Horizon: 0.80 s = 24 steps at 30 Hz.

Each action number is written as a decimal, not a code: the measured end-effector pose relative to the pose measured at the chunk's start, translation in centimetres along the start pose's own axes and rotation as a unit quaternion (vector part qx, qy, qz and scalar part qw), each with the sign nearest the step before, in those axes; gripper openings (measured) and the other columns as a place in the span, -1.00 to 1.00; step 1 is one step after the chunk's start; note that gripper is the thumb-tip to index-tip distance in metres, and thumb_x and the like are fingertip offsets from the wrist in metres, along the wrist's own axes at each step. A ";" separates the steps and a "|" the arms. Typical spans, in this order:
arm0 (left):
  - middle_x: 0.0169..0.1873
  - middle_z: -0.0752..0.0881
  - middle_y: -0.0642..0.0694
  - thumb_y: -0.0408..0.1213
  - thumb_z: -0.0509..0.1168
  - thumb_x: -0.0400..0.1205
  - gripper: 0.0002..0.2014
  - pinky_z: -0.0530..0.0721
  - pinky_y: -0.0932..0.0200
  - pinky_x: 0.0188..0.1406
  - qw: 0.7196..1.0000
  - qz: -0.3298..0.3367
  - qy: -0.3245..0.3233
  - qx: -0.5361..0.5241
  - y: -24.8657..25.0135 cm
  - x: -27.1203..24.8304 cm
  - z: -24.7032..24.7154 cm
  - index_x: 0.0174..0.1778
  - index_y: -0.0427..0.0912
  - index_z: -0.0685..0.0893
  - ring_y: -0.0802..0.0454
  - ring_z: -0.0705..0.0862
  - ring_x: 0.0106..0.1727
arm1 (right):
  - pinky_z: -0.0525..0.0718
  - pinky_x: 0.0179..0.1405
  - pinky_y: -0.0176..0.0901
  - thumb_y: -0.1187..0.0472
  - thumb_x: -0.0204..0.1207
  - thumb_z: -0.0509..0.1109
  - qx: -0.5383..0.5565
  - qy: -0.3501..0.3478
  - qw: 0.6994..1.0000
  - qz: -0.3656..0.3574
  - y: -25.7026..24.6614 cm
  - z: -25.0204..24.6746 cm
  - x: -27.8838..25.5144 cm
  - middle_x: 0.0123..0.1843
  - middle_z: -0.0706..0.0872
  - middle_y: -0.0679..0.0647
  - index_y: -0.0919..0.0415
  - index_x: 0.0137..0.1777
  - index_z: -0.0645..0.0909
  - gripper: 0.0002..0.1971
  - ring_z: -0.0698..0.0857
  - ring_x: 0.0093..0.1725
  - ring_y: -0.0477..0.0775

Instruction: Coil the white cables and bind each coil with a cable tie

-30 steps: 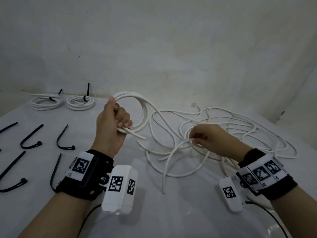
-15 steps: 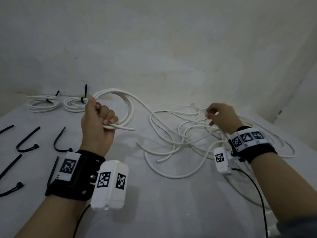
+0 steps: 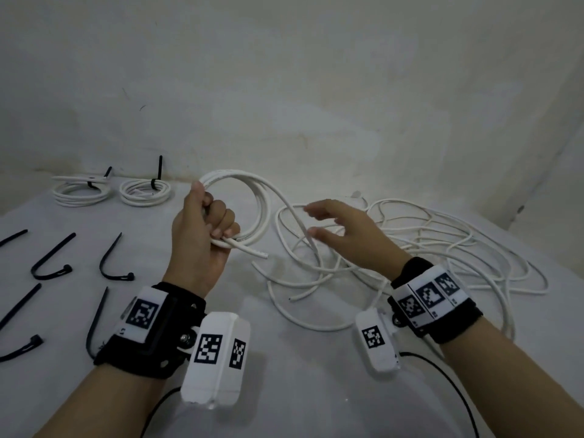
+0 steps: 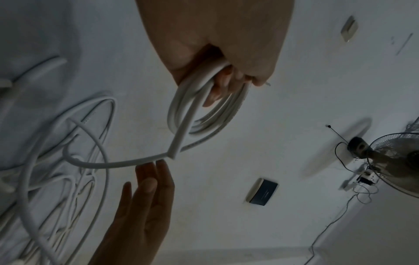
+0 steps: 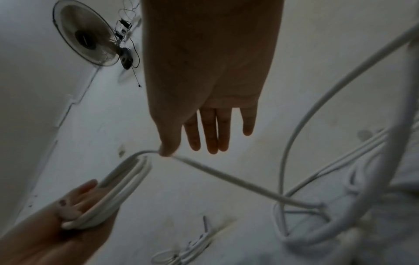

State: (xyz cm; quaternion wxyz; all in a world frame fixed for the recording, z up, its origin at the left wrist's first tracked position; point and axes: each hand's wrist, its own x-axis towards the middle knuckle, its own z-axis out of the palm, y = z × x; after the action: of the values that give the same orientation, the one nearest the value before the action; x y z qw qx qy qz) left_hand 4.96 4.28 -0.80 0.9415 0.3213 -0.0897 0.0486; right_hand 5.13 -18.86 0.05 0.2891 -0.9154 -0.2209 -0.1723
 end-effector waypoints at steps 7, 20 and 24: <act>-0.72 0.20 0.09 -0.04 0.04 0.75 -0.61 0.28 0.36 -0.69 1.000 0.004 0.005 -0.011 0.4 0.2 -0.2 -0.40 -0.07 0.30 0.21 0.18 -0.69 | 0.67 -0.14 -0.20 0.35 0.60 0.33 0.064 0.023 0.998 0.010 -0.6 1.3 0.4 -0.26 0.72 -0.01 0.18 -0.09 0.57 -0.93 0.76 -0.22 -0.02; -0.71 0.23 0.10 -0.01 0.05 0.75 -0.60 0.29 0.39 -0.72 0.996 0.004 0.046 -0.078 1.4 0.9 -1.0 -0.42 -0.06 0.29 0.20 0.22 -0.73 | 0.54 -0.37 -0.42 0.34 0.65 0.25 -0.049 -0.002 0.999 -0.009 -0.9 -3.1 -0.9 -0.16 0.61 -0.05 0.05 0.19 0.47 -0.79 0.61 -0.31 -0.06; -0.71 0.22 0.09 -0.01 0.05 0.75 -0.60 0.29 0.38 -0.72 0.996 0.004 0.053 -0.067 1.0 0.8 -1.0 -0.41 -0.07 0.29 0.19 0.21 -0.72 | 0.48 -0.28 -0.19 0.50 0.55 0.29 -0.214 -0.087 0.968 -0.098 -0.6 -3.0 -2.3 -0.02 0.52 0.01 0.03 0.32 0.55 -0.56 0.60 -0.19 -0.02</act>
State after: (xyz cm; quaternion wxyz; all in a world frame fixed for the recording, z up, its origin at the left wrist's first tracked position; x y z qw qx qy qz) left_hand 5.77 5.75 -0.83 0.9642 0.2537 -0.0444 0.0627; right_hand 2.36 -20.96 1.65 0.0479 -0.9412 -0.2920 -0.1629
